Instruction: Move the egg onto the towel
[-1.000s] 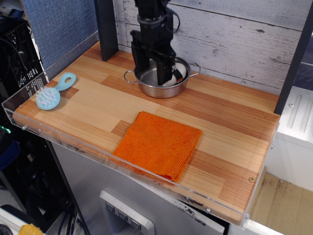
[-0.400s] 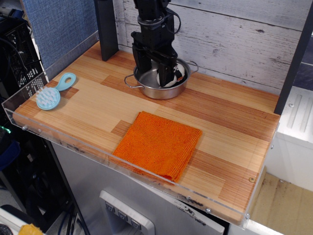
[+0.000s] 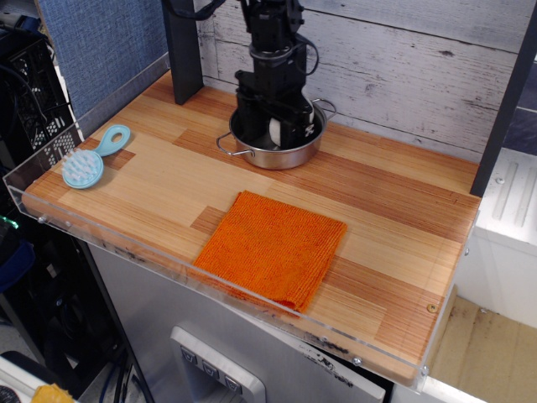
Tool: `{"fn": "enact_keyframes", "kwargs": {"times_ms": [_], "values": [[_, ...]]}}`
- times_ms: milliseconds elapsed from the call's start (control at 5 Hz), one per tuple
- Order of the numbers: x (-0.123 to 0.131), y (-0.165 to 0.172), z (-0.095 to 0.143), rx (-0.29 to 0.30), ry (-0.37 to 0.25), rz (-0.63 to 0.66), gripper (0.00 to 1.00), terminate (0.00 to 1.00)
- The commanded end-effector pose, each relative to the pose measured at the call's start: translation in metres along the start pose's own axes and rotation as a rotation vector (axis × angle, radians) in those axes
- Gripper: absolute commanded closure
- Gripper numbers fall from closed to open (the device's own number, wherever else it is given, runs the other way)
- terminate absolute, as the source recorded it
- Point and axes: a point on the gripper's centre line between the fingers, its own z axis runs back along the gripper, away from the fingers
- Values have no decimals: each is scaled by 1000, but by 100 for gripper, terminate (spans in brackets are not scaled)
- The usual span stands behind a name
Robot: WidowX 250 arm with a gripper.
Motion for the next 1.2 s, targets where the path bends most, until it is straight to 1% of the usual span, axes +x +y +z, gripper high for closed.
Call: {"fn": "enact_keyframes", "kwargs": {"times_ms": [0,200,400,600,800,1000], "values": [[3,-3,17,24,-53,-9,100,0],[-3,-3,40,11,-103,-18,100,0],[-12,1,81,-10,-162,20,100,0],[-33,-1,112,-45,-198,10,100,0],[-57,-15,106,-66,-138,-37,100,0],[-86,-34,83,-35,-81,-59,100,0]]}}
